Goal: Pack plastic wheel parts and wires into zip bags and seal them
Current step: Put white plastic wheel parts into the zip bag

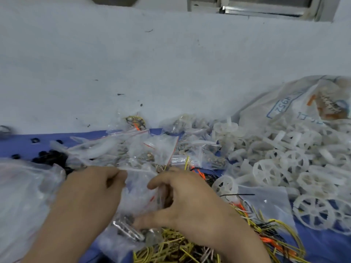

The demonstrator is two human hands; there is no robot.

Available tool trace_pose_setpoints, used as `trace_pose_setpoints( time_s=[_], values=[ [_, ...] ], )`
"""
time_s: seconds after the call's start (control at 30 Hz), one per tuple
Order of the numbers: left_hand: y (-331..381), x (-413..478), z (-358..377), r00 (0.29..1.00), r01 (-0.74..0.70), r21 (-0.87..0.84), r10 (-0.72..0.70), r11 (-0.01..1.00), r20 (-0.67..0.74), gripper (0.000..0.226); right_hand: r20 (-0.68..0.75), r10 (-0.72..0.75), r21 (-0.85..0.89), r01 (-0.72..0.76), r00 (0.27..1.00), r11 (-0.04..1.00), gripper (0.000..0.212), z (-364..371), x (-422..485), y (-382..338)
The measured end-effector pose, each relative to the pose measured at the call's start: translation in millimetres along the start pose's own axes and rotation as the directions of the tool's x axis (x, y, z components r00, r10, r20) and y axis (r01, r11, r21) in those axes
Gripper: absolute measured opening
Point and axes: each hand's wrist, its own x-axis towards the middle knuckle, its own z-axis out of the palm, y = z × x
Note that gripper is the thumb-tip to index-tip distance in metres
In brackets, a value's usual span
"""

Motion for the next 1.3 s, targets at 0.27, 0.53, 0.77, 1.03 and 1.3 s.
trace_pose_setpoints(
  time_s=[0.27,0.53,0.77,1.03,1.3],
  values=[
    [1.3,-3.9,-5.4,0.998,-0.043,-0.116,0.047,0.992,0.031,0.046,-0.029,0.129,0.012,-0.128,0.991,0.992,0.010,2.2,5.1,-2.7],
    [7.9,-10.7,-12.7,0.950,-0.182,-0.256,0.237,0.949,0.205,0.045,-0.323,0.245,0.027,-0.250,0.914,0.968,0.022,2.1,9.5,10.5],
    [14.3,-11.8,-1.2,0.995,-0.100,-0.086,0.100,0.991,-0.003,0.042,-0.259,0.148,0.225,-0.089,0.955,0.970,0.022,-9.2,4.5,18.0],
    [17.2,-12.2,7.8,0.964,-0.090,-0.196,0.134,0.976,0.228,0.069,-0.670,0.329,0.451,0.013,0.666,0.892,0.023,-54.8,-13.9,69.4],
    [-6.1,-11.4,27.1,0.779,-0.225,0.088,0.125,0.970,0.615,0.027,-0.298,0.718,0.267,-0.668,0.629,0.695,0.044,-26.4,-20.9,150.7]
  ],
)
